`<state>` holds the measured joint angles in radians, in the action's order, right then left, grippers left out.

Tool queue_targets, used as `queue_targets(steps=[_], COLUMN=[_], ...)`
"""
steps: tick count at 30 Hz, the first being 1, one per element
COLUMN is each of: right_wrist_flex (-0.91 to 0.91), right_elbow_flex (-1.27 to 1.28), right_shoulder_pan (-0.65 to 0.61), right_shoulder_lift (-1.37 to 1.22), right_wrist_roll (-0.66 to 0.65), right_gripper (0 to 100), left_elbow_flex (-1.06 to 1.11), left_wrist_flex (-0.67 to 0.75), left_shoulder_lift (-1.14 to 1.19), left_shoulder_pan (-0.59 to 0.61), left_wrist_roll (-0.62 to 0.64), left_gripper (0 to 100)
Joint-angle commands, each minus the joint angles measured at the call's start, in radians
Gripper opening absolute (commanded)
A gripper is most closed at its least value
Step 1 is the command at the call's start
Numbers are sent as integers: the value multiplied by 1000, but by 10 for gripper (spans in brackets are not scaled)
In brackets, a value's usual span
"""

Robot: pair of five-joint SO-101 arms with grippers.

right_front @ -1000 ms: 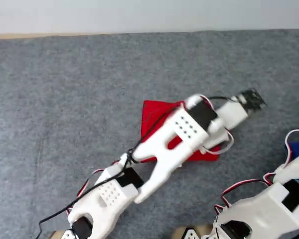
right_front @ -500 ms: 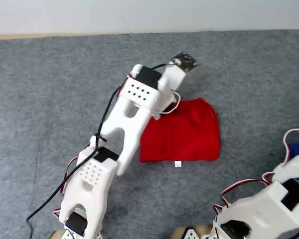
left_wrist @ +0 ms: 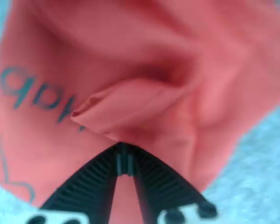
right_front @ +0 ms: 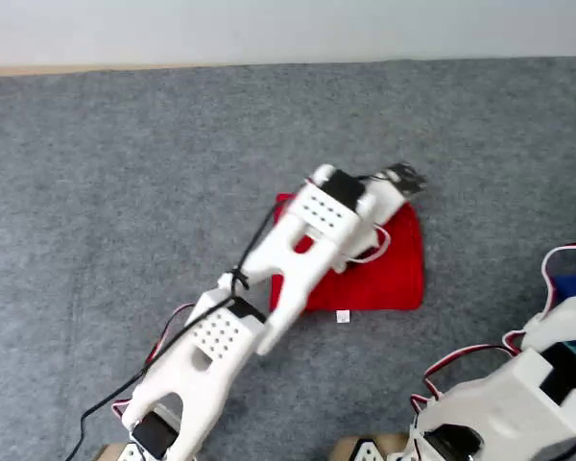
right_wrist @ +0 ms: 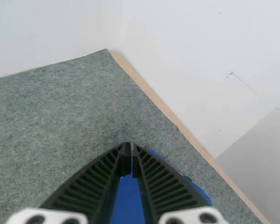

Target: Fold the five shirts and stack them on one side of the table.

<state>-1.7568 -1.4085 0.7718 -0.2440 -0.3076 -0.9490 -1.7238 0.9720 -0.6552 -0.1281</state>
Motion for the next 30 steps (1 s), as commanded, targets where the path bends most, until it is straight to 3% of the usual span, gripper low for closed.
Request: queue_targets(steps=[1, 15, 23, 30], right_wrist_flex=[-39, -39, -39, -39], right_elbow_flex=[6, 9, 11, 11], right_shoulder_pan=[-5, -7, -8, -16], right_shoulder_lift=[42, 35, 35, 33], right_wrist_roll=[-9, -8, -8, -5], right_gripper=[10, 10, 10, 10], left_elbow_flex=[-62, 70, 94, 88], left_wrist_flex=[-32, -32, -28, -25], left_shoulder_lift=[-18, -261, -387, -245], left_shoulder_pan=[-61, -259, -28, 74], left_wrist_roll=[43, 78, 31, 14], left_gripper=[2, 2, 2, 2])
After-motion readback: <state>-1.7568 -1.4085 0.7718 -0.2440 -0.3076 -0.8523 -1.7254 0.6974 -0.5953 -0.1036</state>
